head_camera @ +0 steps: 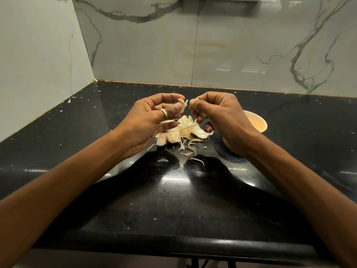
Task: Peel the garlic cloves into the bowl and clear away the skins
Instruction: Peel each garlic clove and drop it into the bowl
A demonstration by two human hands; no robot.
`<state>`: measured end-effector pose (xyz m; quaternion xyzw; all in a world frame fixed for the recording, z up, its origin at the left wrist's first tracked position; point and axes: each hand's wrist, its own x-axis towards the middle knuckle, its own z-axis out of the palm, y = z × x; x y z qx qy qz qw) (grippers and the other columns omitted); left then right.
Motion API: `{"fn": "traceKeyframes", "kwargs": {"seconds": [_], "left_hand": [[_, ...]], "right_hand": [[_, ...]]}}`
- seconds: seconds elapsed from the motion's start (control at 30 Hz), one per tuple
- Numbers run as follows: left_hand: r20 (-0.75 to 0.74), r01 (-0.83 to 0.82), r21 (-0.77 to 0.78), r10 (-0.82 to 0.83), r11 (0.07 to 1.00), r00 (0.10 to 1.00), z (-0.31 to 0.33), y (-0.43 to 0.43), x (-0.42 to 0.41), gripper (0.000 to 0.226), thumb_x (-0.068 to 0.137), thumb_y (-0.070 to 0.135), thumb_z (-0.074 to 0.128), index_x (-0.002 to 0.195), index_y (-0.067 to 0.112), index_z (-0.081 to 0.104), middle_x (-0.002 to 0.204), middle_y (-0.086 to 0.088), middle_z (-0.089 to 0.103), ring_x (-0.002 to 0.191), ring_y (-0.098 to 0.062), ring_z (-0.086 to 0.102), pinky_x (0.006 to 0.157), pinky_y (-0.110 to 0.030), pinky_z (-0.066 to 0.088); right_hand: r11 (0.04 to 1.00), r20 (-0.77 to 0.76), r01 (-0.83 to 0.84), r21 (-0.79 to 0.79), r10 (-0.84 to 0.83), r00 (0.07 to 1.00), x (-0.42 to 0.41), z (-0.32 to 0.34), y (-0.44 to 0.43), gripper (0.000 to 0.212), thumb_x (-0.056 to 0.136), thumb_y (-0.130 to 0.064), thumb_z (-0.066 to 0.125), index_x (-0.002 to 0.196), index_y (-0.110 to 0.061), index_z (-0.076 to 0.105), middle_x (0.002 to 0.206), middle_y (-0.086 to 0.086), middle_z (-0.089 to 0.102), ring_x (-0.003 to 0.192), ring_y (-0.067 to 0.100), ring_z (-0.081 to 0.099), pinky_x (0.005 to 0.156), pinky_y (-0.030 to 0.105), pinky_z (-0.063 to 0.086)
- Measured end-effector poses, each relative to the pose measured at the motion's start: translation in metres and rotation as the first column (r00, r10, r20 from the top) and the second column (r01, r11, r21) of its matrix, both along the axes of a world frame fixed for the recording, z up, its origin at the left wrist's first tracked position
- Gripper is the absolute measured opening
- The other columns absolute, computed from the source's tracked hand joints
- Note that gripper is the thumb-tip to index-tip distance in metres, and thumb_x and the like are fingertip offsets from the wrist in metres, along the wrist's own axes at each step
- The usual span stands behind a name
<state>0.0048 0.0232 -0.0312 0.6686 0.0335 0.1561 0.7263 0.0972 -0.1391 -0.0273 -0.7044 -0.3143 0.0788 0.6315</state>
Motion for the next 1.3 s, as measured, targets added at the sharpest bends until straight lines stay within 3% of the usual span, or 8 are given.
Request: {"fn": "traceKeyframes", "kwargs": {"seconds": [0.2,0.43,0.57,0.93,1.0,1.13,1.3], "left_hand": [[0.004,0.013,0.035,-0.013,0.999,1.000,-0.0012,0.0009,-0.0003,0.018,0.090,0.011,0.067,0.106,0.018,0.072,0.096,-0.003,0.074,0.085,-0.010,0.068,0.071,-0.022,0.056],[0.015,0.021,0.043,-0.022,0.999,1.000,-0.0009,0.0001,-0.0006,0.019,0.091,0.010,0.067,0.107,0.017,0.073,0.095,-0.001,0.074,0.086,-0.010,0.070,0.071,-0.020,0.056],[0.027,0.007,0.011,-0.007,1.000,1.000,0.0016,0.0009,-0.0010,0.020,0.091,0.011,0.067,0.110,0.017,0.072,0.105,-0.003,0.074,0.094,-0.010,0.069,0.074,-0.021,0.056],[0.017,-0.014,-0.018,0.015,1.000,1.000,0.0015,0.0041,0.0000,0.021,0.092,0.014,0.067,0.112,0.019,0.071,0.103,-0.001,0.076,0.090,-0.007,0.070,0.069,-0.021,0.055],[0.011,-0.008,-0.016,0.008,1.000,1.000,0.0011,0.0039,0.0002,0.020,0.093,0.014,0.066,0.112,0.019,0.072,0.103,-0.001,0.075,0.090,-0.008,0.069,0.069,-0.021,0.055],[-0.005,0.012,-0.036,-0.012,0.999,1.000,0.0012,0.0025,-0.0001,0.022,0.090,0.014,0.067,0.112,0.015,0.071,0.095,-0.002,0.074,0.082,-0.008,0.066,0.068,-0.022,0.056],[-0.019,0.040,-0.116,-0.043,0.992,0.999,0.0030,0.0024,0.0008,0.040,0.075,0.018,0.071,0.114,0.008,0.066,0.087,-0.001,0.073,0.073,-0.008,0.065,0.065,-0.023,0.057]], "right_hand": [[0.999,0.004,-0.031,0.011,0.031,1.000,0.0005,0.0000,-0.0001,0.019,0.096,-0.020,0.070,0.101,-0.002,0.072,0.081,0.006,0.067,0.063,0.010,0.057,0.045,0.020,0.040],[0.998,0.042,-0.042,-0.042,0.043,0.998,0.0002,-0.0006,0.0000,0.013,0.099,-0.012,0.064,0.097,0.000,0.070,0.071,0.004,0.063,0.059,0.009,0.055,0.047,0.021,0.040],[0.997,0.044,-0.030,-0.078,0.034,0.998,-0.0004,-0.0012,0.0005,0.015,0.099,-0.013,0.064,0.095,0.000,0.070,0.072,0.004,0.062,0.060,0.010,0.056,0.047,0.020,0.041],[0.994,0.036,-0.014,-0.112,0.018,0.999,-0.0018,0.0004,-0.0012,0.008,0.094,-0.008,0.067,0.092,-0.002,0.071,0.076,0.006,0.066,0.060,0.009,0.059,0.047,0.021,0.041],[0.994,0.059,-0.010,-0.105,0.017,0.998,-0.0019,0.0005,-0.0021,0.004,0.093,-0.004,0.067,0.096,-0.005,0.069,0.082,0.007,0.067,0.063,0.009,0.061,0.049,0.023,0.044],[0.995,0.075,-0.069,-0.078,0.075,0.994,-0.0014,0.0005,-0.0023,0.021,0.095,-0.003,0.065,0.114,-0.010,0.068,0.100,0.005,0.072,0.080,0.010,0.068,0.057,0.024,0.050],[0.988,0.100,-0.143,-0.059,0.149,0.984,-0.0005,-0.0017,-0.0042,0.020,0.097,-0.013,0.068,0.116,-0.010,0.072,0.089,-0.002,0.073,0.078,0.004,0.063,0.060,0.023,0.050]]}}
